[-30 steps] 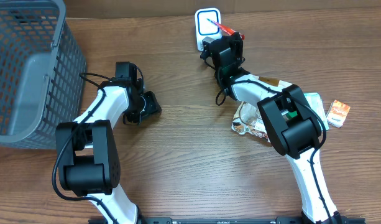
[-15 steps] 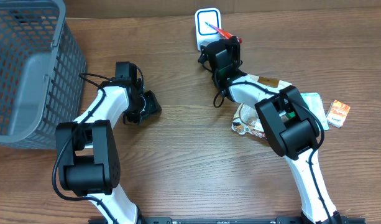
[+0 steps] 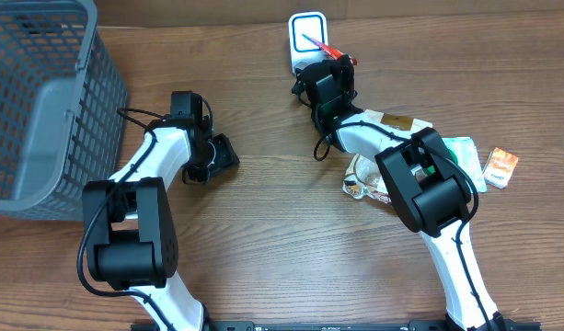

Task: Scan the item barcode
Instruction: 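Hold the red wrapper barcode in front of the scanner, then carry the red wrapper right and lower it near the PanTree bag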

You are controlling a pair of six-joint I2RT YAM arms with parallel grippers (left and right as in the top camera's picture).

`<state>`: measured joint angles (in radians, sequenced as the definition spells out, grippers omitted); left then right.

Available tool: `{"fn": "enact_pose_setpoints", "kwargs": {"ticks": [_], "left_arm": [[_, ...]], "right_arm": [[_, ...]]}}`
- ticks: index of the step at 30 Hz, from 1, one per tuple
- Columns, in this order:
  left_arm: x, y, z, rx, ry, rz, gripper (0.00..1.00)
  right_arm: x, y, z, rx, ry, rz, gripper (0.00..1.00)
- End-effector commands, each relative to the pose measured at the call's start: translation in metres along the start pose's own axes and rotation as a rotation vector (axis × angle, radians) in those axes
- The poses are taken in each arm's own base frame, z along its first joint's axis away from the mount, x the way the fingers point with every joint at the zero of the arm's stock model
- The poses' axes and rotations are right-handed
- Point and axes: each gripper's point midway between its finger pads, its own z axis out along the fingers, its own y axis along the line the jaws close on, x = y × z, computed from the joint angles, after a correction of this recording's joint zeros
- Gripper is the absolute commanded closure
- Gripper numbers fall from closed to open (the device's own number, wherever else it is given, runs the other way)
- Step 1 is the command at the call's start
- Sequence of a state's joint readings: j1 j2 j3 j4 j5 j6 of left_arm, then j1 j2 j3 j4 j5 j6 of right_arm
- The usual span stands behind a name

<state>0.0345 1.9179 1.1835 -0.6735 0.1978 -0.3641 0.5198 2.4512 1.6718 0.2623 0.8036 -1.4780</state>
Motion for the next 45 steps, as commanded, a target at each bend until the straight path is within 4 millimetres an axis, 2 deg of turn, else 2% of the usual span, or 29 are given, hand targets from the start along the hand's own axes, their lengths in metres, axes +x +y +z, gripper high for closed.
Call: {"fn": "enact_pose_setpoints", "kwargs": {"ticks": [1, 5, 13, 17, 19, 24, 28, 33, 39, 41, 45], "left_arm": [[0.021, 0.03, 0.029, -0.101, 0.077, -0.029, 0.47], [0.021, 0.03, 0.029, -0.101, 0.076, -0.029, 0.46], [0.021, 0.03, 0.029, -0.101, 0.076, -0.032, 0.46], [0.021, 0.03, 0.029, -0.101, 0.076, -0.032, 0.45], [0.021, 0.03, 0.029, -0.101, 0.076, -0.032, 0.45], [0.02, 0.03, 0.029, -0.101, 0.074, -0.049, 0.45], [0.02, 0.03, 0.029, -0.101, 0.071, -0.069, 0.45], [0.02, 0.03, 0.029, -0.101, 0.071, -0.069, 0.44], [0.02, 0.03, 0.029, -0.101, 0.071, -0.069, 0.44], [0.02, 0.03, 0.029, -0.102, 0.071, -0.069, 0.44], [0.02, 0.03, 0.029, -0.102, 0.071, -0.068, 0.44]], "right_arm": [[-0.001, 0.004, -0.001, 0.002, 0.022, -0.004, 0.96], [-0.006, 0.004, -0.004, 0.005, 0.006, -0.002, 0.96], [-0.013, -0.01, -0.009, 0.058, -0.003, 0.046, 0.97], [-0.014, -0.03, -0.01, 0.129, -0.013, 0.119, 0.96], [-0.012, -0.034, -0.011, 0.145, 0.001, 0.067, 0.96], [0.002, -0.033, -0.007, 0.139, 0.064, 0.044, 0.97], [0.014, -0.022, 0.001, 0.096, 0.094, 0.012, 0.97], [0.01, -0.008, 0.003, 0.044, 0.066, -0.015, 0.96], [0.011, -0.008, 0.003, 0.047, 0.075, -0.015, 0.97], [0.011, -0.013, 0.0, 0.069, 0.083, 0.005, 0.97], [0.007, -0.048, -0.013, 0.154, 0.072, 0.094, 0.97]]}}
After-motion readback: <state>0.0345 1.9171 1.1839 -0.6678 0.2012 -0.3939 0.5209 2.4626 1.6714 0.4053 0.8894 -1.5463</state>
